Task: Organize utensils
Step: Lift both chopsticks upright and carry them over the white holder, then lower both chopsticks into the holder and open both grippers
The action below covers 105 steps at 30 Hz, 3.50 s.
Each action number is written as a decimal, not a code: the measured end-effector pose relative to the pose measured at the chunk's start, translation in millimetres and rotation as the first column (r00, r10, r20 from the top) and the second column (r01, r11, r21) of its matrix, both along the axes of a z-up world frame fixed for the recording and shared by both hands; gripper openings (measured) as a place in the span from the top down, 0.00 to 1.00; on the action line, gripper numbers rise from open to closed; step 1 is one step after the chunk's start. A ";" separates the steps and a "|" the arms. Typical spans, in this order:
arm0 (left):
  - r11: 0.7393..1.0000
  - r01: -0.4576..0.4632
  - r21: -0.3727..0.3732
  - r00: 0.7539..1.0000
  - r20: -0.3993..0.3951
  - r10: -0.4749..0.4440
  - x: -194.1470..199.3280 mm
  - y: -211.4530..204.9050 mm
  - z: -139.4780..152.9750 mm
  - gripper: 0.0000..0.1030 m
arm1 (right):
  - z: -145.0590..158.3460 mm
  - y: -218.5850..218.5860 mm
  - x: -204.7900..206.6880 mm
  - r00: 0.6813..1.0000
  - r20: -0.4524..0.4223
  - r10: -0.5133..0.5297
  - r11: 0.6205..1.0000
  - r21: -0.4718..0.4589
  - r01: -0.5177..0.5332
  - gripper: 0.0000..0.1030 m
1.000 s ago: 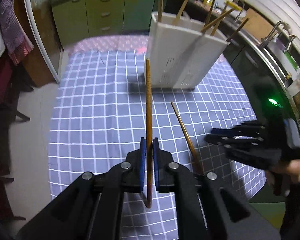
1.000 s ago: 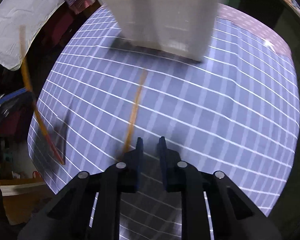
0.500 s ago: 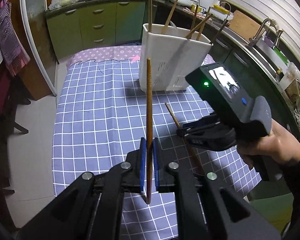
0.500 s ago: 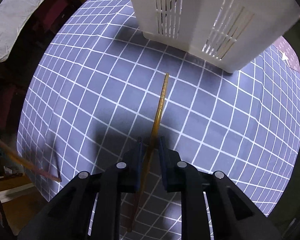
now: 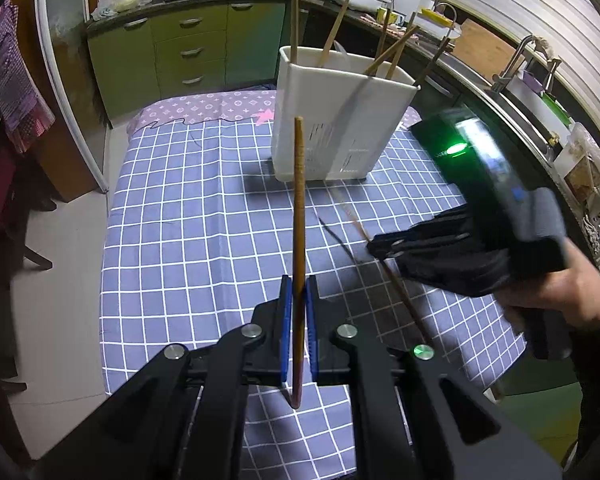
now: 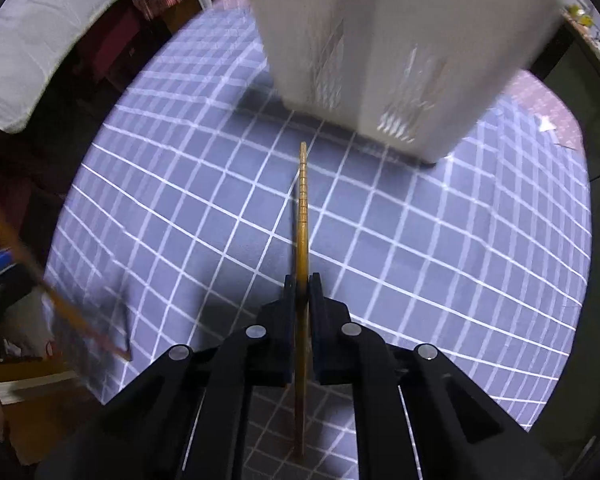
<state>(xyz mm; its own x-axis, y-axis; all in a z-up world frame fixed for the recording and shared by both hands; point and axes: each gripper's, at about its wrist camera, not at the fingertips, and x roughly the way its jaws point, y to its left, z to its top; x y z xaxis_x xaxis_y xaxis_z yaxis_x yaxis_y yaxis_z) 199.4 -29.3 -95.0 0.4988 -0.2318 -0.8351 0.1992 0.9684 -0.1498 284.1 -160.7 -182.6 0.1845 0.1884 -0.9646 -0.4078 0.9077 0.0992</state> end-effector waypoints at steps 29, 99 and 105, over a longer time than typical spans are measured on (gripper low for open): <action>1.000 0.030 -0.009 0.995 0.090 -0.029 -23.0 -4.6 22.0 0.93 | 97.9 -101.5 -111.2 0.941 0.310 -0.138 0.966 0.250 0.059 0.93; 1.000 0.007 -0.002 0.927 0.374 -0.006 106.2 -37.7 113.3 0.49 | 217.8 -67.9 63.3 0.804 0.541 -0.249 0.949 0.303 0.090 0.93; 0.998 -0.059 -0.007 0.853 0.519 0.054 34.2 -25.5 123.2 0.13 | 202.1 -61.5 62.9 0.815 0.526 -0.242 0.952 0.290 0.096 0.93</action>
<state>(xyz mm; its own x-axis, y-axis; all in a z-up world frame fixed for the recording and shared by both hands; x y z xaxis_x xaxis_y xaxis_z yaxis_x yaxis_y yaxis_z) 233.6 -54.8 28.2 0.8722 -0.1842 -0.4532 0.1909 0.9811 -0.0312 347.0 -222.2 19.5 0.7193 0.3143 -0.6196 -0.3023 0.9446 0.1281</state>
